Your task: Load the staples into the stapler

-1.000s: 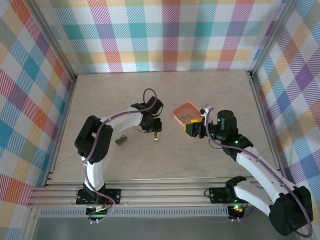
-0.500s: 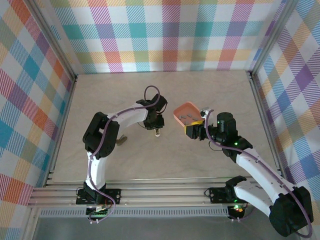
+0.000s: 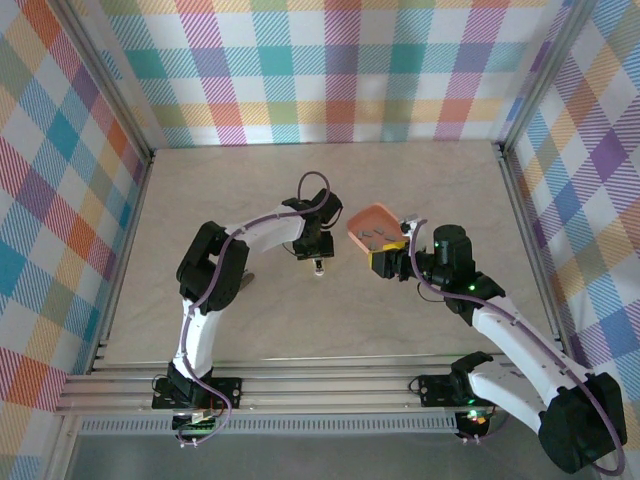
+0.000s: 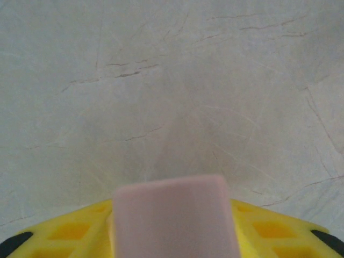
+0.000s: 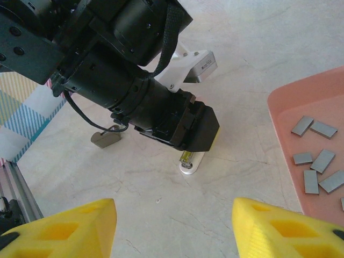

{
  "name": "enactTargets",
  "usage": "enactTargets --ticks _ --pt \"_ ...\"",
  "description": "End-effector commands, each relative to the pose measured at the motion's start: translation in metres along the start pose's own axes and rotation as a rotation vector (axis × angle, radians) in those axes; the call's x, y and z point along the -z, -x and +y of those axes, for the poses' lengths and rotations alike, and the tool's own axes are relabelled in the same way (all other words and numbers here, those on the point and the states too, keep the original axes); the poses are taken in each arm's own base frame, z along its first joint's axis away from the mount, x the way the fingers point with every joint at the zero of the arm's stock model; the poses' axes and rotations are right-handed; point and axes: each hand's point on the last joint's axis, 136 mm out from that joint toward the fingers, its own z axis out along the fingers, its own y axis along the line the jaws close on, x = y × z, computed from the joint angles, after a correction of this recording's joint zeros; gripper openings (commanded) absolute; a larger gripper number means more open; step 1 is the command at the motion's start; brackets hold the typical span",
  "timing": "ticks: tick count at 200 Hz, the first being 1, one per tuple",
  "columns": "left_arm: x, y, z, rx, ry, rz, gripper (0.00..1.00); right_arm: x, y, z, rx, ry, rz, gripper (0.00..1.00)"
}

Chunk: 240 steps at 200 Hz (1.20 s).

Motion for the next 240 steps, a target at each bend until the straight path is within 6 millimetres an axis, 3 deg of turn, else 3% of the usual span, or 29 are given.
enactTargets --ticks 1,31,77,103,123,173,211,240 --pt "0.026 0.002 -0.004 -0.031 -0.014 -0.019 0.54 0.000 0.003 0.005 0.043 0.007 0.012 0.59" --pt "0.051 -0.002 0.016 -0.021 -0.034 -0.010 0.58 -0.006 0.003 0.014 0.104 0.016 0.059 0.59" --pt "0.078 -0.032 0.102 0.043 0.071 0.060 0.71 -0.028 -0.004 0.034 0.222 0.077 0.146 0.60" --pt "0.081 -0.051 0.149 0.102 0.137 0.094 0.79 -0.043 -0.011 0.048 0.288 0.115 0.197 0.61" --pt "0.078 -0.063 0.173 0.117 0.186 0.128 0.80 -0.052 -0.014 0.054 0.318 0.134 0.221 0.61" --pt "0.063 -0.068 0.203 0.102 0.272 0.170 0.85 -0.059 -0.018 0.062 0.338 0.162 0.243 0.61" --pt "0.043 -0.068 0.204 0.099 0.248 0.207 0.84 -0.058 -0.021 0.063 0.342 0.164 0.246 0.61" --pt "0.033 -0.068 0.202 0.093 0.234 0.229 0.76 -0.057 -0.022 0.063 0.340 0.164 0.247 0.61"
